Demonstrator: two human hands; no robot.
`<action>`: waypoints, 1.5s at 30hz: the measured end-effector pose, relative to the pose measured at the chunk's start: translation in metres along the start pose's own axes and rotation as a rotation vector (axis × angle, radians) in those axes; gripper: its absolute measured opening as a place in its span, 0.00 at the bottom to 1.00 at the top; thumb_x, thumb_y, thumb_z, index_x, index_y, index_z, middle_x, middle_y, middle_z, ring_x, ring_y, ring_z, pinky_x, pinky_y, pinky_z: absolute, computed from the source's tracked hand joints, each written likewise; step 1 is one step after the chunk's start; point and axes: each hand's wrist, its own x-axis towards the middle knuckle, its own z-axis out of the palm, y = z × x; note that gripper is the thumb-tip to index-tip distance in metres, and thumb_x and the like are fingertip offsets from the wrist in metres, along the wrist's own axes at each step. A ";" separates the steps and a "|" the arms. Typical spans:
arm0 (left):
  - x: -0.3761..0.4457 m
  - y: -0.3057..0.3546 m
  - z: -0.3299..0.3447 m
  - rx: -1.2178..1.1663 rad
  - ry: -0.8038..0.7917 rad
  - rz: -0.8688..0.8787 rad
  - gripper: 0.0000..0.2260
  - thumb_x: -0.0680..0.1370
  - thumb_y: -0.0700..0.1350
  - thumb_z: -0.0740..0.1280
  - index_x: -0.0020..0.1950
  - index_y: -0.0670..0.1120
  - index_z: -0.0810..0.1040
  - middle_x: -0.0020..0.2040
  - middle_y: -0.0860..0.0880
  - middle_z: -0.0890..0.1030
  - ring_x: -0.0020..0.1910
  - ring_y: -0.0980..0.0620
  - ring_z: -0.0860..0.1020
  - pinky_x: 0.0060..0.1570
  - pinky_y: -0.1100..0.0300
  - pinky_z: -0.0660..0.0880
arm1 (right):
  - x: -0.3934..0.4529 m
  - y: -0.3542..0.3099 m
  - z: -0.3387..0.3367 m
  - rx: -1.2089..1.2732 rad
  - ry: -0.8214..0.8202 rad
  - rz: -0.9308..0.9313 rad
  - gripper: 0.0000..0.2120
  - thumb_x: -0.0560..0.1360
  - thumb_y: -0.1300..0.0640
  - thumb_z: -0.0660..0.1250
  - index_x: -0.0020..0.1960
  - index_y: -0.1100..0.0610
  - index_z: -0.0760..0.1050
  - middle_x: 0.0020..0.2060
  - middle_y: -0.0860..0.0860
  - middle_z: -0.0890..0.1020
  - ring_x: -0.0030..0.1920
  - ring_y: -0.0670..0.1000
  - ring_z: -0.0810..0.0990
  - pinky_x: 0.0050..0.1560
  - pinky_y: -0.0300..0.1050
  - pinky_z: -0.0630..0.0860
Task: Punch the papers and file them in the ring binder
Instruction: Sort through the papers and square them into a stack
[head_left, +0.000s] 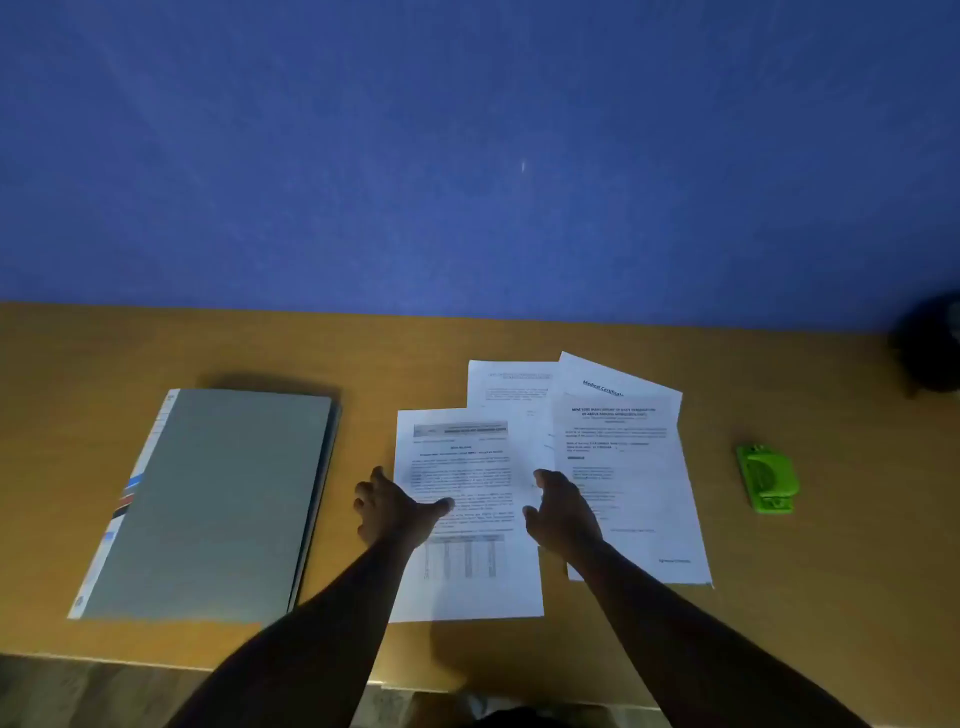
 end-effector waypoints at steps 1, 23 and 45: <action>-0.001 0.000 0.001 0.002 -0.006 -0.019 0.54 0.63 0.62 0.79 0.78 0.43 0.55 0.75 0.41 0.62 0.73 0.40 0.63 0.63 0.44 0.72 | -0.001 0.000 0.002 0.017 -0.009 0.007 0.29 0.77 0.54 0.67 0.74 0.55 0.62 0.71 0.51 0.71 0.70 0.52 0.70 0.67 0.48 0.70; 0.002 -0.026 0.037 -0.122 0.039 -0.014 0.44 0.62 0.50 0.83 0.71 0.42 0.63 0.66 0.41 0.70 0.65 0.41 0.70 0.62 0.47 0.74 | -0.023 -0.011 0.021 -0.013 -0.075 -0.040 0.27 0.75 0.54 0.70 0.71 0.54 0.65 0.66 0.49 0.76 0.62 0.52 0.77 0.58 0.44 0.76; 0.005 -0.036 0.014 -0.513 -0.115 0.128 0.06 0.79 0.46 0.66 0.55 0.48 0.77 0.49 0.49 0.82 0.43 0.52 0.81 0.35 0.61 0.76 | -0.012 0.000 0.022 0.160 0.014 0.078 0.29 0.75 0.51 0.69 0.73 0.55 0.64 0.69 0.51 0.72 0.67 0.54 0.73 0.63 0.48 0.74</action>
